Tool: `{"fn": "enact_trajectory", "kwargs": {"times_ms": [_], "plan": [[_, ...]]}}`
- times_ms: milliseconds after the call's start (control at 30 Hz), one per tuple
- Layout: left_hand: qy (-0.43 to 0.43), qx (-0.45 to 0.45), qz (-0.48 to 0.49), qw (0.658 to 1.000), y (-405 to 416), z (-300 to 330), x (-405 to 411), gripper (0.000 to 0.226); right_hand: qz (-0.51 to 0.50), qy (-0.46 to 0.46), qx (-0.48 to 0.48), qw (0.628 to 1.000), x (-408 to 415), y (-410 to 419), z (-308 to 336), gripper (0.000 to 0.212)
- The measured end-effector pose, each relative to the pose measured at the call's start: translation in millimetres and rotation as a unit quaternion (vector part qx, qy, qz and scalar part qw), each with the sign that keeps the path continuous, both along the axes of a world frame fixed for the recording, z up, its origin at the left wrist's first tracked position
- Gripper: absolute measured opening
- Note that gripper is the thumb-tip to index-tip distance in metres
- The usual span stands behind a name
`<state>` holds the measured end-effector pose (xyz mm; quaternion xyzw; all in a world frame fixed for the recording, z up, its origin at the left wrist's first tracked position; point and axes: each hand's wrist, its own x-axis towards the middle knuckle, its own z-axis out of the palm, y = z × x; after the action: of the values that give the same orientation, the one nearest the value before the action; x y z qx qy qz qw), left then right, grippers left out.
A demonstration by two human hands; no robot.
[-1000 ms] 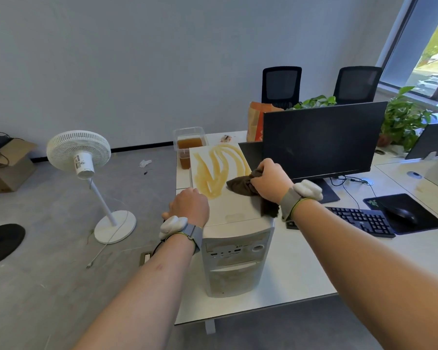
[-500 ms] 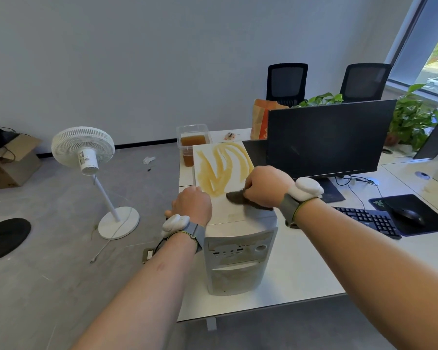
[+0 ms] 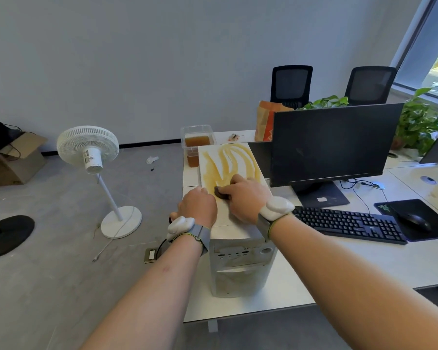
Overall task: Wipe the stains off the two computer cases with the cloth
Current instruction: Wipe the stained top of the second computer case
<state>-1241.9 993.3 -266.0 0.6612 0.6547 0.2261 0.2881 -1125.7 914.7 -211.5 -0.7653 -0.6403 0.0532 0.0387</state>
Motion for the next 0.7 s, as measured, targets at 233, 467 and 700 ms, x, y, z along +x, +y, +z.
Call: {"fn": "enact_trajectory", "kwargs": {"times_ms": [233, 467, 700], "plan": [[-0.034, 0.016, -0.023, 0.999, -4, 3, 0, 0.031, -0.054, -0.021, -0.029, 0.998, 13, 24, 36, 0.029], [-0.073, 0.004, -0.018, 0.997, -1, 1, 1, 0.028, -0.016, 0.001, -0.017, 1.0, -4, 11, 2, 0.028], [-0.042, 0.036, -0.026, 0.998, 0, -2, 0, 0.037, 0.016, 0.017, 0.002, 1.0, -4, 26, 17, 0.041]]}}
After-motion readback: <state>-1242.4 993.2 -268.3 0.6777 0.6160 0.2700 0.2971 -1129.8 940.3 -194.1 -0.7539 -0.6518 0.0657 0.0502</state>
